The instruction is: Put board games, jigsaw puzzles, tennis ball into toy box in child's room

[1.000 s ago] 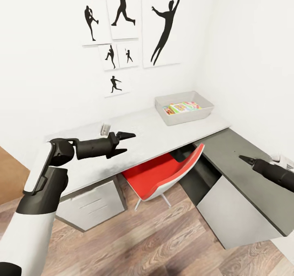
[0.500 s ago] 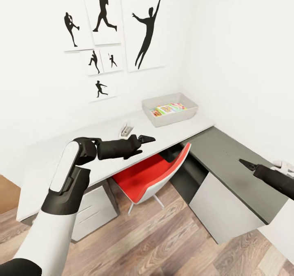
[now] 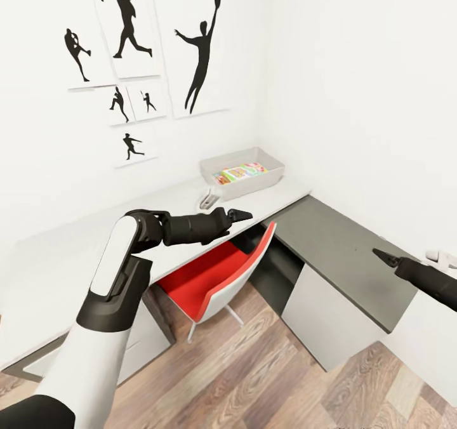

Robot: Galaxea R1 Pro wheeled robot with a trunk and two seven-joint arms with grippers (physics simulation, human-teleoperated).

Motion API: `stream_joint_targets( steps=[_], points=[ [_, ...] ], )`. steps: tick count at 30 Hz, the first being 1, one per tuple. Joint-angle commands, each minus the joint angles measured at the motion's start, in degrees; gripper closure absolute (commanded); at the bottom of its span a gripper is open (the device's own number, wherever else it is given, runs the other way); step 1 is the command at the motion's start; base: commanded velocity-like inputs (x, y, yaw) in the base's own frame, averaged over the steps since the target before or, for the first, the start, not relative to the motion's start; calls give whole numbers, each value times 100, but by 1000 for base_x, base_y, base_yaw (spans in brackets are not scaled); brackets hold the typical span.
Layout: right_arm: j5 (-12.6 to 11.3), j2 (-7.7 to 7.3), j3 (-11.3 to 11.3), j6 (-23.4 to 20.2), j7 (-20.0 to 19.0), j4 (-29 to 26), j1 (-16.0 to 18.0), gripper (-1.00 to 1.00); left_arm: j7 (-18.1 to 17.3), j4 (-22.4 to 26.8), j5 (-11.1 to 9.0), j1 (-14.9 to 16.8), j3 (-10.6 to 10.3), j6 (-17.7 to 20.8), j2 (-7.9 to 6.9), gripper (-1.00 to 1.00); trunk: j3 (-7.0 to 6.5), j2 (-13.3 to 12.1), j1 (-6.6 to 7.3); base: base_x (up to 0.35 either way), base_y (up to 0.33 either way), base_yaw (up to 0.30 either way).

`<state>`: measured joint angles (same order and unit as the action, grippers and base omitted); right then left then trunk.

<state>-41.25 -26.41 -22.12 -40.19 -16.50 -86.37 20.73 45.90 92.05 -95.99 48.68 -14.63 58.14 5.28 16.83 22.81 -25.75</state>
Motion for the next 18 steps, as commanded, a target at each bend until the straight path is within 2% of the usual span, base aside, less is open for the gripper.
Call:
stream_joint_targets(
  steps=[1,18],
  points=[
    [1,0,-8,-35,-21,-1,7,-100,60,4,-49,6,3,10,2,-100,2,11,-4,0,0,-211],
    [28,7,-19,-17,-37,-4,1,-100,59,2,26,51,-45,3,28,-100,-137,11,-4,0,0,-211]
  ],
)
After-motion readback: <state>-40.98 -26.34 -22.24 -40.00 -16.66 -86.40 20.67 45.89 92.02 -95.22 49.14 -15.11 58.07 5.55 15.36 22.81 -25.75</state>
